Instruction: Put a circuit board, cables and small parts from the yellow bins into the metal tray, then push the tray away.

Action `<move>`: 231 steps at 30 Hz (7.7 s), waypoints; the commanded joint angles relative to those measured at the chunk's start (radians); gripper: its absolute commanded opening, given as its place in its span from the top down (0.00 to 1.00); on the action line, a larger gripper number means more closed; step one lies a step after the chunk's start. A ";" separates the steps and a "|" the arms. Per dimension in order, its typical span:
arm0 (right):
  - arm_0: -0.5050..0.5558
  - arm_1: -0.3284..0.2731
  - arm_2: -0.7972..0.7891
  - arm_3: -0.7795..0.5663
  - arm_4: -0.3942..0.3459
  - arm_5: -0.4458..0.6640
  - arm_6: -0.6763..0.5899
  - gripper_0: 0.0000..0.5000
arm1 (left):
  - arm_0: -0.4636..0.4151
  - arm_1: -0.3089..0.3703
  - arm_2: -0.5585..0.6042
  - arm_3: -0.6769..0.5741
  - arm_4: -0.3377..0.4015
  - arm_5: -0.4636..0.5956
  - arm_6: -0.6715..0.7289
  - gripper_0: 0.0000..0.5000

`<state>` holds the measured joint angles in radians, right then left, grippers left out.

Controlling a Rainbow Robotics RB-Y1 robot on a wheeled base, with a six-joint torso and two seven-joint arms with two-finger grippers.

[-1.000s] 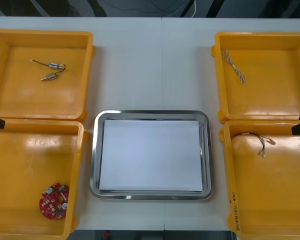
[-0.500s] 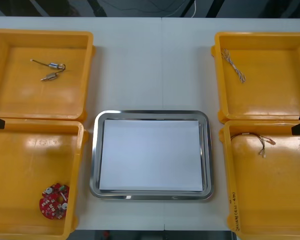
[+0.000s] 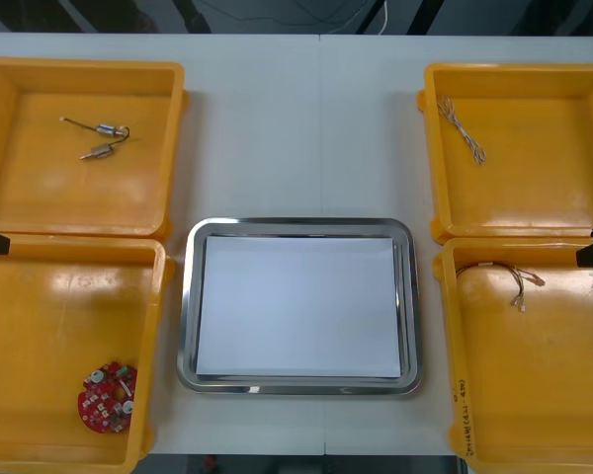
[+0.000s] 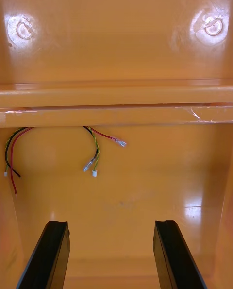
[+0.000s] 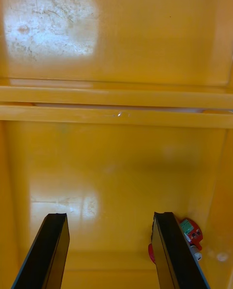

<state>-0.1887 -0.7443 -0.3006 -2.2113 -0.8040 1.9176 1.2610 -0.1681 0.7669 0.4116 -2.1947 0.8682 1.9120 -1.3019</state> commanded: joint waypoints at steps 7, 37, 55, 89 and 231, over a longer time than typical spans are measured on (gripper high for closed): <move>0.006 -0.030 -0.032 -0.024 -0.006 0.002 -0.035 0.00 | -0.013 0.046 0.015 -0.023 0.008 0.008 0.081 0.00; -0.006 -0.029 -0.020 -0.044 0.045 0.002 -0.035 0.00 | 0.018 0.025 0.006 0.000 0.011 0.008 0.076 0.00; 0.092 0.032 -0.005 -0.044 0.062 0.002 -0.040 0.00 | 0.038 0.041 -0.007 0.000 0.060 0.008 -0.025 0.00; 0.126 0.201 0.117 0.143 0.226 -0.350 -0.037 0.00 | 0.277 0.149 -0.172 -0.163 0.110 -0.268 -0.214 0.00; 0.640 0.121 -0.003 -0.169 0.235 -0.575 -0.065 1.00 | 0.205 0.499 -0.924 -0.023 -0.170 -0.877 -0.177 1.00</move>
<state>0.4231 -0.5922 -0.2744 -2.3459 -0.5575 1.3515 1.2308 0.0568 1.2170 -0.4986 -2.2178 0.7063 1.0481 -1.4711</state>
